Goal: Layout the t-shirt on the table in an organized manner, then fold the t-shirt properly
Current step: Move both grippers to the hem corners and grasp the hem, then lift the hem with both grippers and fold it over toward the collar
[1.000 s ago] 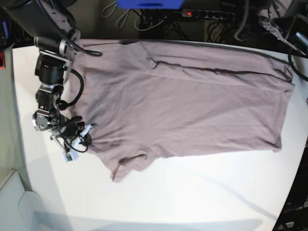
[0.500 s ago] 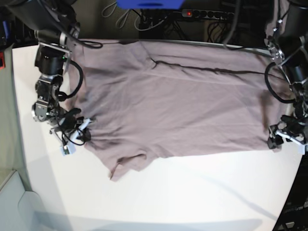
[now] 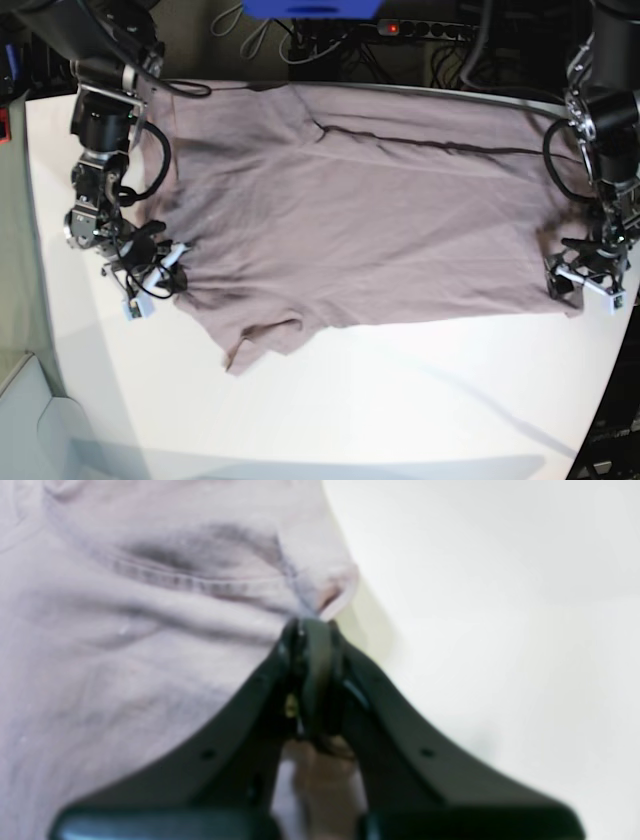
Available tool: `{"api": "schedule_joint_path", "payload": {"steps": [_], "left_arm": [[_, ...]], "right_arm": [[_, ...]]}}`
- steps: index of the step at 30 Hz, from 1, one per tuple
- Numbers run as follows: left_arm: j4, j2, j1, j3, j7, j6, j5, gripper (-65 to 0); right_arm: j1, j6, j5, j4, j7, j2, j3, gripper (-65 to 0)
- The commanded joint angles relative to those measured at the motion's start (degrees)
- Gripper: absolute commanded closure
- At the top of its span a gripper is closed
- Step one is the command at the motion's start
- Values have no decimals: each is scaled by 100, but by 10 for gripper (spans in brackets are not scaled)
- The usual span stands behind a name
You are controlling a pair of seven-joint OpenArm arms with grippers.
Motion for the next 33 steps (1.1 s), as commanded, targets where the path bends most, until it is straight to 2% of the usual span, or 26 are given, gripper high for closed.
{"api": "schedule_joint_path", "payload": {"steps": [1, 8, 10, 13, 17, 18, 20, 23, 27, 33], "left_arm": [[15, -115, -147, 38, -146, 130, -52, -521], [-407, 43, -147, 214, -216, 191, -52, -516], [-451, 131, -139, 425, -304, 182, -52, -487], [-477, 175, -139, 733, -374, 182, -52, -339], [-477, 193, -139, 821, -374, 226, -79, -34], [-468, 193, -139, 821, -374, 235, -61, 0], [-433, 193, -139, 821, -357, 217, -79, -22], [-416, 193, -139, 812, -357, 191, -96, 0], [-354, 175, -139, 803, -357, 182, -96, -2], [824, 184, 424, 794, -339, 182, -105, -2]], "right_arm": [[2, -29, -281, -9, -418, 43, -4, 0], [2, -29, -281, -9, -418, 52, 14, 0], [2, -29, -281, -9, -418, 52, 22, 0], [2, -29, -281, -9, -427, 52, 22, 0], [2, -29, -281, -9, -427, 52, 31, 0], [2, -29, -281, -9, -427, 52, 31, 0], [2, -29, -281, -9, -418, 52, 31, 0], [19, -29, -281, 141, -418, 61, 40, 0], [-324, -29, -272, 1143, -453, 113, 49, 0], [-772, -29, -272, 2391, -761, 122, 49, 0]]}}
